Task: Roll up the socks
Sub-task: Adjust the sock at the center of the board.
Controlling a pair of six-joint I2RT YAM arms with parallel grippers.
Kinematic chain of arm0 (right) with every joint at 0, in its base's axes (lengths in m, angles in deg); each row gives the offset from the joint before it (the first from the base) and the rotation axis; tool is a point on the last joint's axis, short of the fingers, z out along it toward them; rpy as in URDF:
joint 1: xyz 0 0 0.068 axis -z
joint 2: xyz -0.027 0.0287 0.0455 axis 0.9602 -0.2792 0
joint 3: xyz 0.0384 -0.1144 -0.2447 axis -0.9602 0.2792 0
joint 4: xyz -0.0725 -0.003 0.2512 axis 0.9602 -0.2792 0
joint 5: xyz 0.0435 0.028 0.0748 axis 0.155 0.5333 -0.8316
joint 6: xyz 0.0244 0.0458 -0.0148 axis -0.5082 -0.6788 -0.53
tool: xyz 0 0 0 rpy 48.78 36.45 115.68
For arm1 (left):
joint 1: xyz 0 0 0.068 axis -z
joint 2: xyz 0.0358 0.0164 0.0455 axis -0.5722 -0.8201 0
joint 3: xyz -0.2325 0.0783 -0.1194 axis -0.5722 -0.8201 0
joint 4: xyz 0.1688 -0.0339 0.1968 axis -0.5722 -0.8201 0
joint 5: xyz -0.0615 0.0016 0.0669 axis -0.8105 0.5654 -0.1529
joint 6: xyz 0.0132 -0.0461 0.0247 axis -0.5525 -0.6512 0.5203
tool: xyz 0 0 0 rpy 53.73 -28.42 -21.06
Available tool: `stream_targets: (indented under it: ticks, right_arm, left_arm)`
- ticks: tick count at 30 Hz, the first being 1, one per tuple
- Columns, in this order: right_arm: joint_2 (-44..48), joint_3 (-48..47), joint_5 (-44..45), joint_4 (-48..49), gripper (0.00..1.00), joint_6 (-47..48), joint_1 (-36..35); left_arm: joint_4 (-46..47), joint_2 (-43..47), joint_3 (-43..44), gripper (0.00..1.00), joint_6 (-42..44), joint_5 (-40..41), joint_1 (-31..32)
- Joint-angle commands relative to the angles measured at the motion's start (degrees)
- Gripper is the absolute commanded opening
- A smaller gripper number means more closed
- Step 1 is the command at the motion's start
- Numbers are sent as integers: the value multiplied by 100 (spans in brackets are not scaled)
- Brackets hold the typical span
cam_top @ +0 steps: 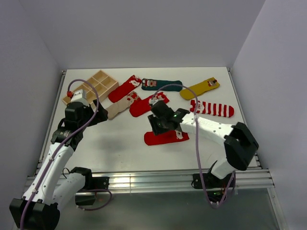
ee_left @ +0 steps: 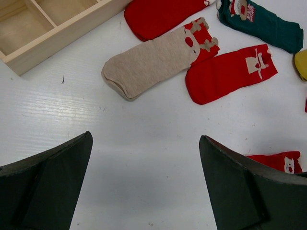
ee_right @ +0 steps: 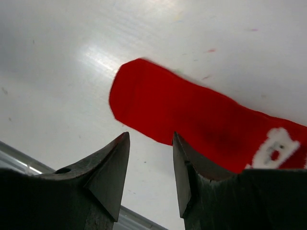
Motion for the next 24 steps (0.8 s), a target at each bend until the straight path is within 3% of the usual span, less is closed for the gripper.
stream_targets:
  ticks: [1, 14, 19, 24]
  right_arm:
    - [-426, -382, -476, -50, 48, 477, -320]
    - [-2395, -1428, -768, 125, 45, 241, -321]
    - [-2458, -1218, -822, 670, 42, -663, 653]
    - [-2115, -1139, -172, 1047, 44, -1201, 1655]
  left_arm:
    - [164, 116, -49, 99, -20, 115, 13]
    - [120, 151, -75, 99, -11, 203, 13]
    - [129, 134, -75, 99, -11, 203, 13]
    - [129, 151, -84, 100, -20, 203, 13]
